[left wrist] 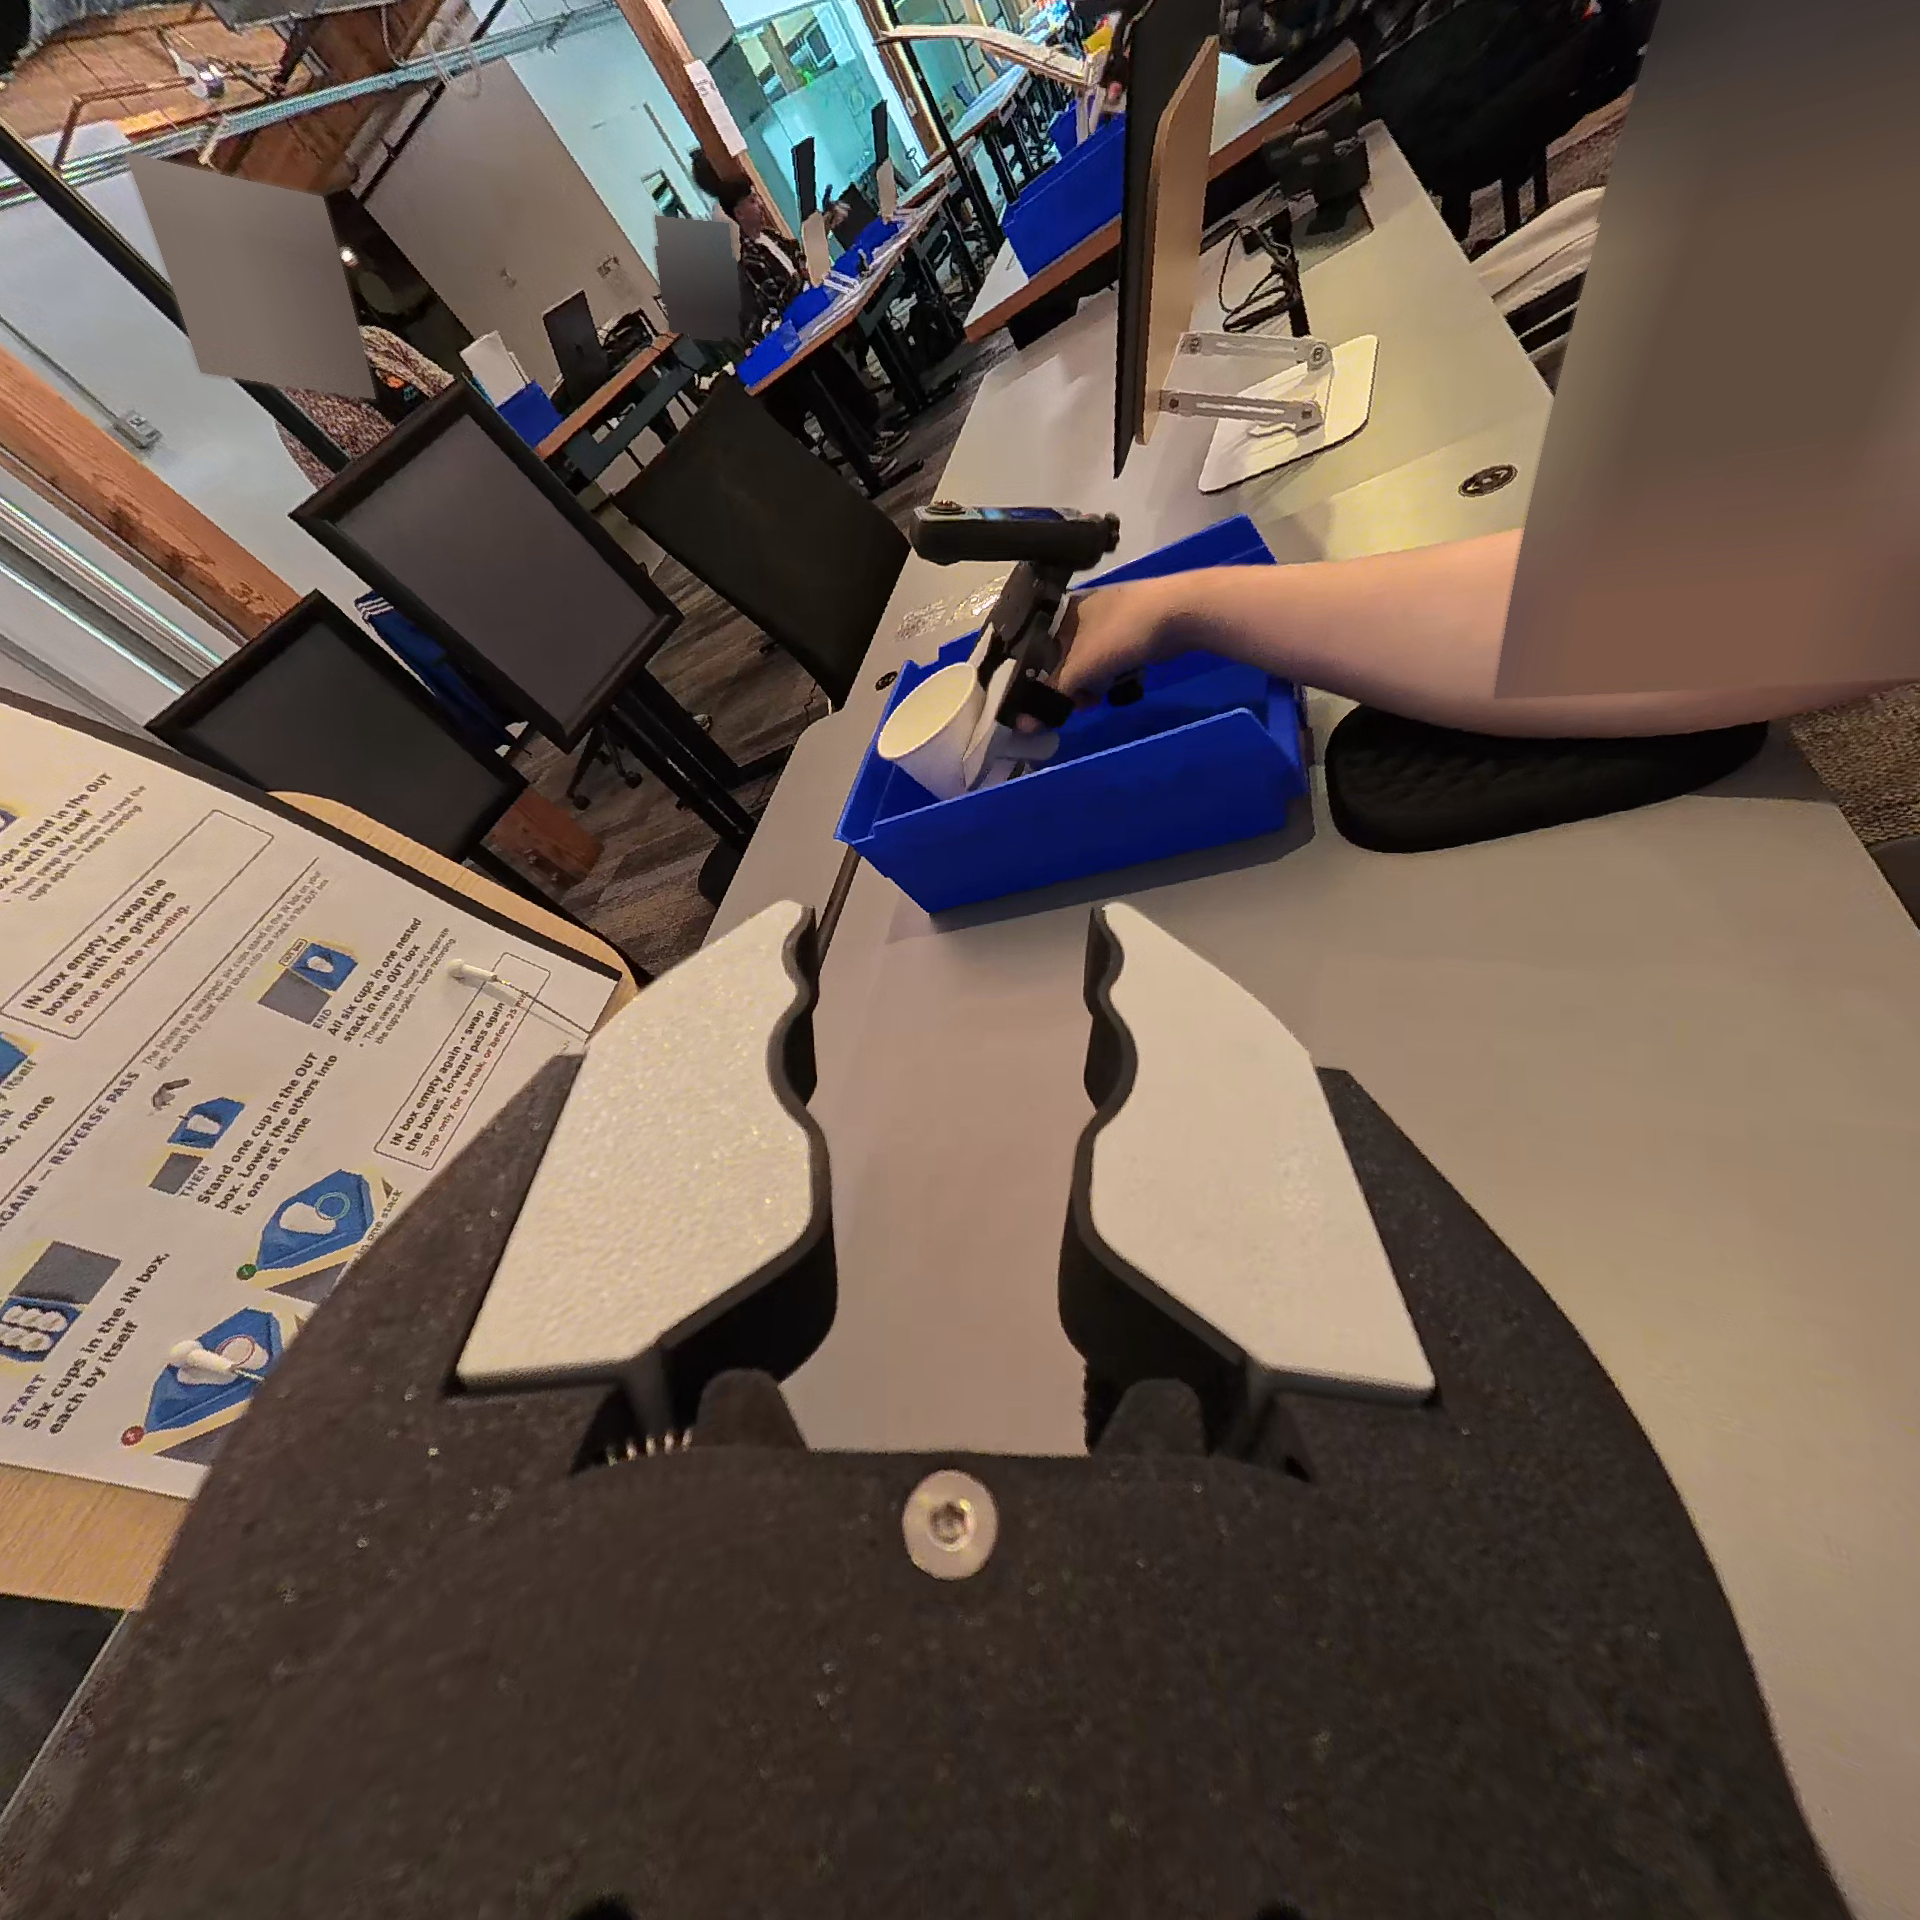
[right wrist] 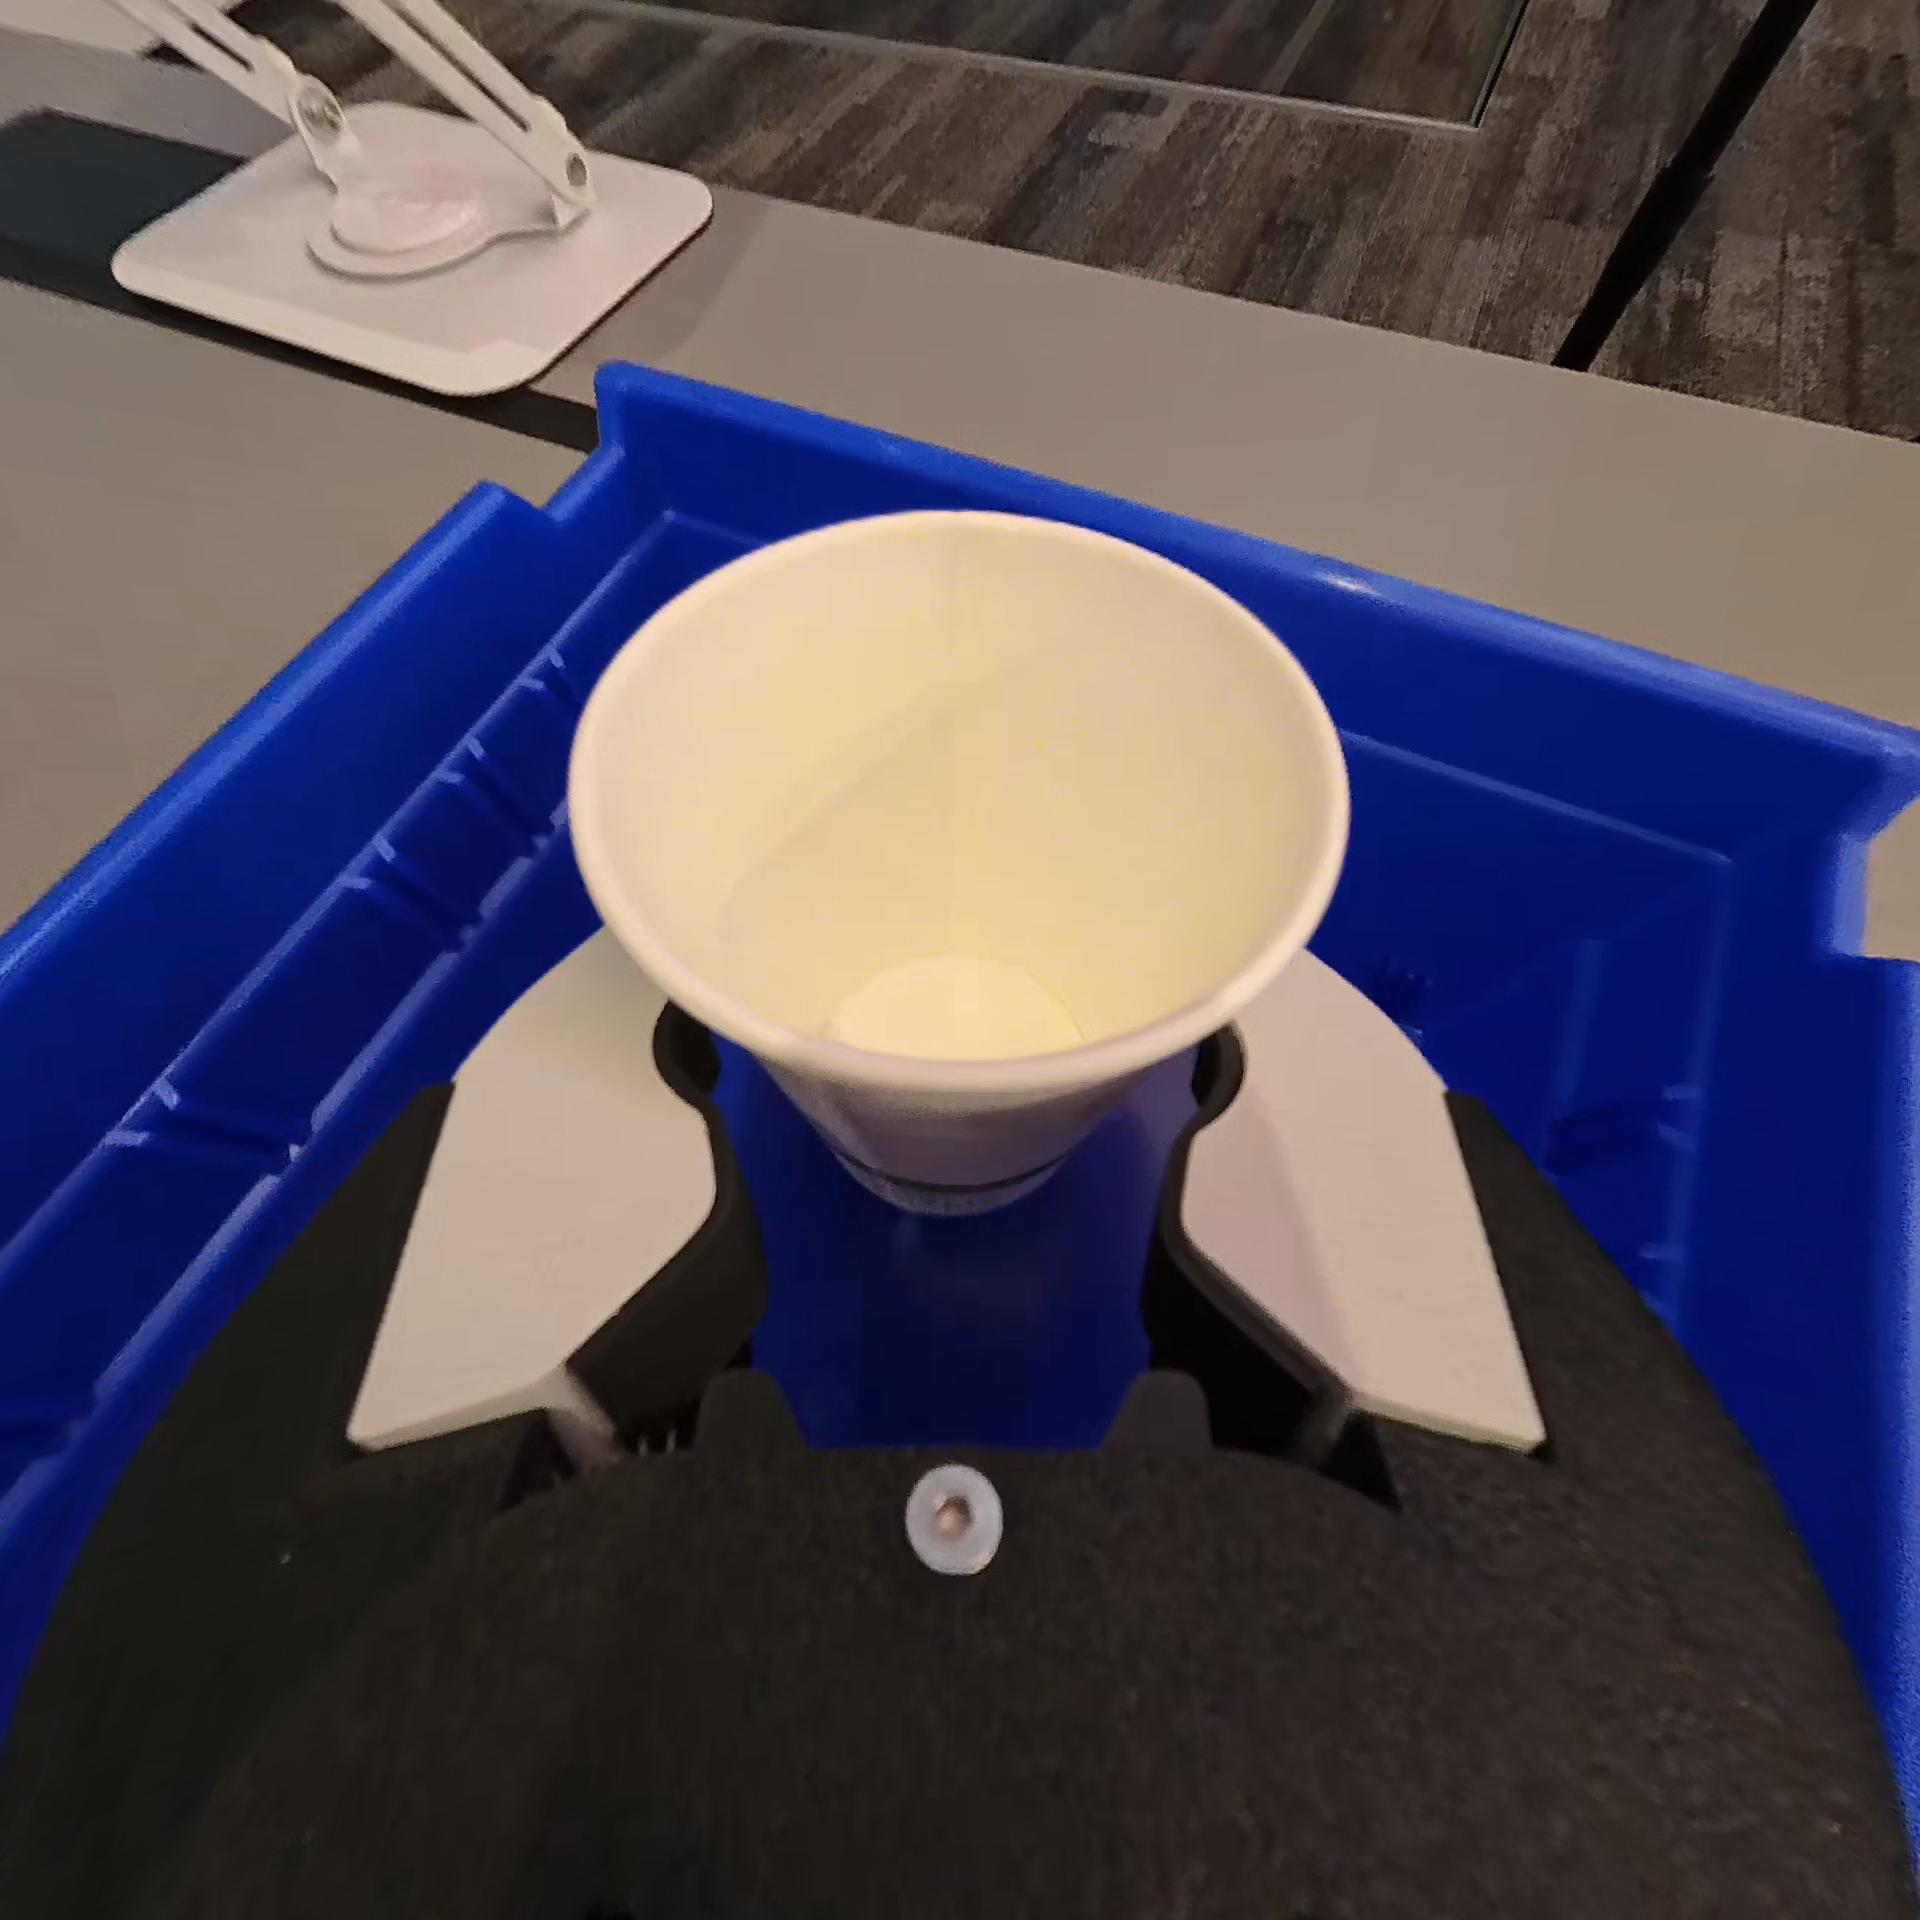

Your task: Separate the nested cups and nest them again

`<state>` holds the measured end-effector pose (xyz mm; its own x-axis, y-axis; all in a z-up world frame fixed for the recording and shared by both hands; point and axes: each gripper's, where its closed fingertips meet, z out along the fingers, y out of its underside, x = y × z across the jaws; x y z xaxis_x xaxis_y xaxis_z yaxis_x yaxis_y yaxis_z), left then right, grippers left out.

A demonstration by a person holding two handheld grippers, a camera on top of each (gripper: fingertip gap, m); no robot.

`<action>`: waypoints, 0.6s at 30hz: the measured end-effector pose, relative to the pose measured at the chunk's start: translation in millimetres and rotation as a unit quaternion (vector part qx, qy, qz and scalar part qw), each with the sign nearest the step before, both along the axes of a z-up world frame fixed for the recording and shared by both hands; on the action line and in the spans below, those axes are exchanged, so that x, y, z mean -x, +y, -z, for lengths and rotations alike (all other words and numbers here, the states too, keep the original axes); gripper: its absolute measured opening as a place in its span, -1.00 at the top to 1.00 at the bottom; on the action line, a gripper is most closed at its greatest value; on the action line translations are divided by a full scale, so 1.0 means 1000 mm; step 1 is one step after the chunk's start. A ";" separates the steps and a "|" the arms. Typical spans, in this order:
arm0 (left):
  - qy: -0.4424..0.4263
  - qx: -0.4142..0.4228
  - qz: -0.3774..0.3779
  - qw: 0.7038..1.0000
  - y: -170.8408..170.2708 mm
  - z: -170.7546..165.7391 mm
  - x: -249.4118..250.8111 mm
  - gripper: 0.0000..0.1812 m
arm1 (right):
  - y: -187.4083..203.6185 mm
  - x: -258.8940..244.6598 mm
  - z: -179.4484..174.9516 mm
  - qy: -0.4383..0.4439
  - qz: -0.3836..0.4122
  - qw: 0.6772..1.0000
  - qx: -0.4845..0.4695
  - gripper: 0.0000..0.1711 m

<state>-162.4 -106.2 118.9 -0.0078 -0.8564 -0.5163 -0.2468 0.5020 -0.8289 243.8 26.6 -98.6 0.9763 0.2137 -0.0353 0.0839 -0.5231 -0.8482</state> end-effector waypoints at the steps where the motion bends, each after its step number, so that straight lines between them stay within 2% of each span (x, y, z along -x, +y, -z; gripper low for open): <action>1: 0.001 -0.001 -0.001 1.000 0.001 0.000 0.000 0.46 | -0.002 -0.001 0.001 -0.006 -0.001 1.000 0.007 -0.06; 7: 0.005 -0.001 -0.013 1.000 0.005 0.000 0.005 0.44 | -0.012 -0.006 0.015 -0.030 0.001 0.997 0.071 -0.08; 10: 0.021 -0.012 -0.047 0.999 0.014 0.000 0.017 0.43 | -0.018 -0.008 0.017 -0.040 0.001 0.994 0.097 -0.13; 14: 0.095 -0.026 -0.195 0.976 0.052 0.012 0.068 0.42 | -0.037 -0.012 0.014 -0.058 0.006 0.987 0.152 -0.22; 16: 0.170 -0.008 -0.287 0.943 0.072 0.034 0.111 0.45 | -0.052 -0.013 0.010 -0.066 0.007 0.980 0.188 -0.28; 18: 0.225 0.004 -0.390 0.893 0.093 0.049 0.159 0.47 | -0.065 -0.015 0.002 -0.078 0.012 0.975 0.209 -0.29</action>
